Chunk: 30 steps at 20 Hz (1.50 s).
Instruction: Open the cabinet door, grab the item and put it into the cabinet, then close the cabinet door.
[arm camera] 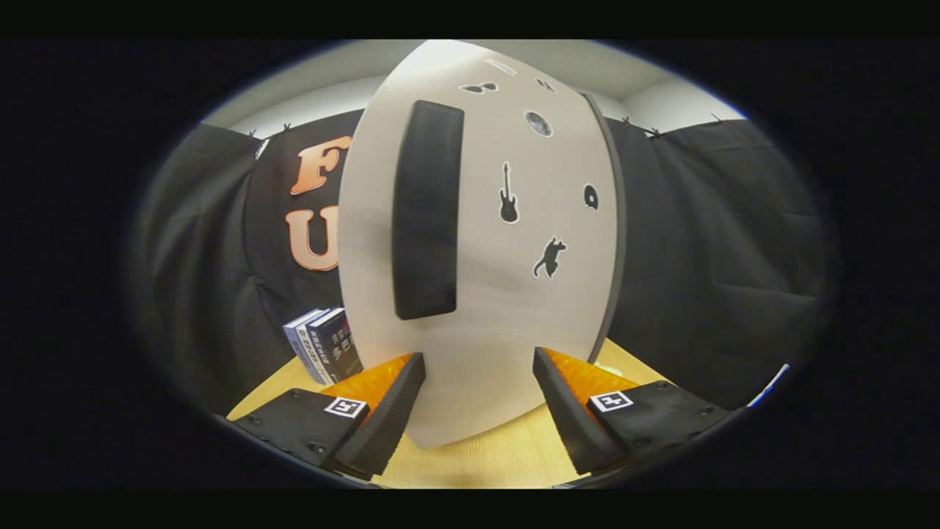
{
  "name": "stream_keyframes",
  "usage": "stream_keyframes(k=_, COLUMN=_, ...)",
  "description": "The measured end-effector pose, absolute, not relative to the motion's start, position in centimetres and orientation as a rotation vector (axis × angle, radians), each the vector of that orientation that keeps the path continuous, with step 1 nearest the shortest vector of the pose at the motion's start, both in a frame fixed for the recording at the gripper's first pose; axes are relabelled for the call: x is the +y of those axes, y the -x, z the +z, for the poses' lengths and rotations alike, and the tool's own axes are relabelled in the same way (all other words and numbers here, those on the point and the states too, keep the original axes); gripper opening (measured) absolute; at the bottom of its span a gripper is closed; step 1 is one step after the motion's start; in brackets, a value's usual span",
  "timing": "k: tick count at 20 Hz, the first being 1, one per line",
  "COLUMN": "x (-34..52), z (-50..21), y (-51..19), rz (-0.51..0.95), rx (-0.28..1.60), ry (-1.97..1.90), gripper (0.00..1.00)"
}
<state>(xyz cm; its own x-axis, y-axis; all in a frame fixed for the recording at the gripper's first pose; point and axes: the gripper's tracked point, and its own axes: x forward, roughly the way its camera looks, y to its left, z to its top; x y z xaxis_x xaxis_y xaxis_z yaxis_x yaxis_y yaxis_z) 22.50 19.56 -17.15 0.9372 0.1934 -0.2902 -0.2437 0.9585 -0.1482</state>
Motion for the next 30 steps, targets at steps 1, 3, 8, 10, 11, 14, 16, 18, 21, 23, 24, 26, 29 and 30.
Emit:
stream_keyframes(k=1, x=20.0, z=-17.3, y=-23.3, rz=0.22, rx=0.278, ry=0.19, gripper=0.95)
stream_keyframes(k=3, x=21.1, z=-17.6, y=-24.8, rz=0.211, rx=0.281, ry=0.196, gripper=0.94)
stream_keyframes(k=8, x=23.3, z=-19.6, y=-28.5, rz=0.191, rx=0.286, ry=0.208, gripper=0.94)
stream_keyframes(k=10, x=24.0, z=-20.0, y=-30.0, rz=0.191, rx=0.294, ry=0.205, gripper=0.94)
stream_keyframes(k=11, x=24.3, z=-20.1, y=-30.6, rz=0.189, rx=0.298, ry=0.202, gripper=0.94)
stream_keyframes(k=14, x=24.3, z=-20.1, y=-31.6, rz=0.181, rx=0.309, ry=0.172, gripper=0.94)
stream_keyframes(k=16, x=24.0, z=-20.3, y=-31.4, rz=0.171, rx=0.313, ry=0.144, gripper=0.94)
stream_keyframes(k=18, x=22.8, z=-21.1, y=-30.0, rz=0.138, rx=0.356, ry=0.125, gripper=0.95)
stream_keyframes(k=21, x=21.5, z=-20.1, y=-26.5, rz=0.109, rx=0.383, ry=0.07, gripper=0.96)
stream_keyframes(k=23, x=20.6, z=-18.3, y=-23.8, rz=0.119, rx=0.373, ry=0.076, gripper=0.96)
stream_keyframes(k=24, x=20.1, z=-17.0, y=-22.7, rz=0.12, rx=0.361, ry=0.088, gripper=0.96)
stream_keyframes(k=26, x=19.9, z=-13.8, y=-20.6, rz=0.141, rx=0.315, ry=0.112, gripper=0.96)
stream_keyframes(k=29, x=19.8, z=-9.9, y=-17.8, rz=0.166, rx=0.25, ry=0.132, gripper=0.96)
stream_keyframes(k=30, x=19.7, z=-8.8, y=-17.2, rz=0.168, rx=0.233, ry=0.135, gripper=0.96)
